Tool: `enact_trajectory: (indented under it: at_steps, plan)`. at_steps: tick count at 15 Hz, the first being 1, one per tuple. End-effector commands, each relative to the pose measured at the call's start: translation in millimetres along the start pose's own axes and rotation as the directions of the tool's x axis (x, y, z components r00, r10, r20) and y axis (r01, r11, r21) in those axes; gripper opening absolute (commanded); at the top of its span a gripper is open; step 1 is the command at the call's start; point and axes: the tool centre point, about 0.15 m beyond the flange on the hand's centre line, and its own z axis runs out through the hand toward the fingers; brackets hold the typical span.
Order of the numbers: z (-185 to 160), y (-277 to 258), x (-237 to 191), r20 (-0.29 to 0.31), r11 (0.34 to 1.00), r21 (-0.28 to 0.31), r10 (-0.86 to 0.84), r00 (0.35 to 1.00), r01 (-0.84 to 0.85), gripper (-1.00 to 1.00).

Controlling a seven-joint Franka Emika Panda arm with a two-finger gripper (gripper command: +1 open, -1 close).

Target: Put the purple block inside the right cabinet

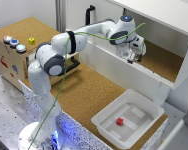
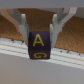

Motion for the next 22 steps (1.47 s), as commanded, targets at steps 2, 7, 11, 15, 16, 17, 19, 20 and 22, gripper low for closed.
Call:
enact_trajectory:
  at_steps: [2,7,11,15,16,17,19,20,22]
  plan:
    - [36.8,2.7,16.9,-0.147,0.997,0.075,0.045,0.988,-0.034,-1.00]
    - [27.6,17.8,50.9,-0.158,0.997,0.075,0.045,0.986,-0.033,-1.00]
    - [38.0,28.0,70.4,-0.159,0.994,0.082,0.083,0.984,-0.071,-1.00]
    - [66.3,36.7,82.4,-0.203,0.983,0.154,0.135,0.970,-0.104,-1.00]
    - [72.6,38.6,85.6,-0.203,0.981,0.161,0.143,0.969,-0.111,-1.00]
    - [78.3,40.5,91.3,-0.189,0.980,0.161,0.145,0.971,-0.115,-1.00]
    - [80.3,42.5,102.2,-0.181,0.985,0.139,0.125,0.976,-0.100,-1.00]
    - [79.0,43.9,107.8,-0.180,0.987,0.131,0.119,0.977,-0.096,-1.00]
    - [78.0,44.6,121.6,-0.166,0.987,0.133,0.108,0.980,-0.087,-1.00]
